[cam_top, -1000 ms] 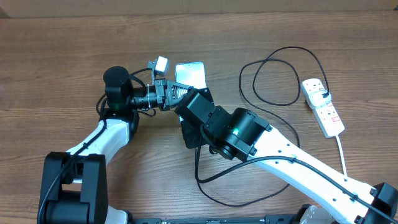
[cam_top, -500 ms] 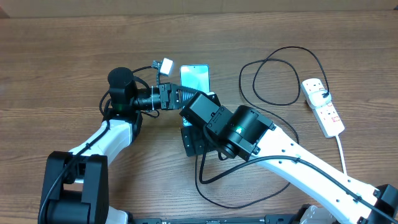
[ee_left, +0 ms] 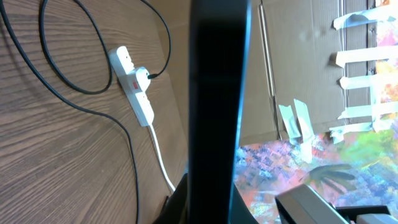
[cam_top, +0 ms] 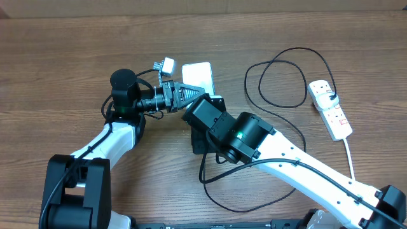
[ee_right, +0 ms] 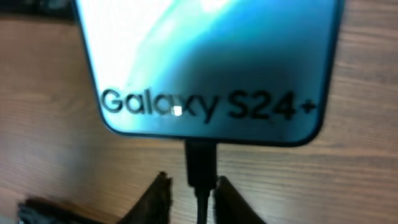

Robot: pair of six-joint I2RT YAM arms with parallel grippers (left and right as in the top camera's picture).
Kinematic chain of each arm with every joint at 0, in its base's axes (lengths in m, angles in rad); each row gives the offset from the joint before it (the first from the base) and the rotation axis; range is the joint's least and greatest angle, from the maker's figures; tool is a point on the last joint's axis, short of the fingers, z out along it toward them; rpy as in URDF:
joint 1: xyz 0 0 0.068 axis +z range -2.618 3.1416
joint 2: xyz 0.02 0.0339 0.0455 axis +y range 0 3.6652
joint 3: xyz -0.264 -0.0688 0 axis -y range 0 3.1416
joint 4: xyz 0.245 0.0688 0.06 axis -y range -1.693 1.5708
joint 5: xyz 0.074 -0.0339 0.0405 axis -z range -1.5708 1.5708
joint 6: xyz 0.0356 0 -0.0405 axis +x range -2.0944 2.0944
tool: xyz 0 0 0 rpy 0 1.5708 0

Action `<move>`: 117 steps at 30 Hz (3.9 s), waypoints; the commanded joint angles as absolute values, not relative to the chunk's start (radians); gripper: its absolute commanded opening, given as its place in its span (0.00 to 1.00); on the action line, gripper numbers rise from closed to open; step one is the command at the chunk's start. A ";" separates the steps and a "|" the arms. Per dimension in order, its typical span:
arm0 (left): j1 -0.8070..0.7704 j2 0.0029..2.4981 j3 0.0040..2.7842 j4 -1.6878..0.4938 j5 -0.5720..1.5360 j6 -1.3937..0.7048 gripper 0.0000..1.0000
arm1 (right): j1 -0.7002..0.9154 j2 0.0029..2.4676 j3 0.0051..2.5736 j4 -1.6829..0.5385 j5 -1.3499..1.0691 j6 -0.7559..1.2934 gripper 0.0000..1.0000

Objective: Plug charger to phone and switch on socket
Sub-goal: 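Press the plug further into the phone port with the right gripper, then lower the phone flat onto the table with the left gripper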

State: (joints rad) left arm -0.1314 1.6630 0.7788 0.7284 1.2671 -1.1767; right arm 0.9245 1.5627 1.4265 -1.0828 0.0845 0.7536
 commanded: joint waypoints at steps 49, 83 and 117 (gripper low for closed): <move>-0.223 1.660 0.782 -0.176 0.880 -0.332 0.04 | 0.923 1.369 1.735 -1.460 0.280 0.700 0.98; -0.052 1.943 0.784 -0.250 0.933 -0.126 0.04 | 0.923 1.369 1.735 -1.423 0.322 0.699 1.00; -0.053 1.974 1.004 -0.626 0.469 -0.119 0.23 | 0.923 1.370 1.734 -1.409 0.340 0.699 1.00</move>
State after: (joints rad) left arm -0.0525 1.9358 1.0172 -0.6151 0.7177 -0.1444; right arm 0.9291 1.3701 1.7168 -1.4139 0.3218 0.7029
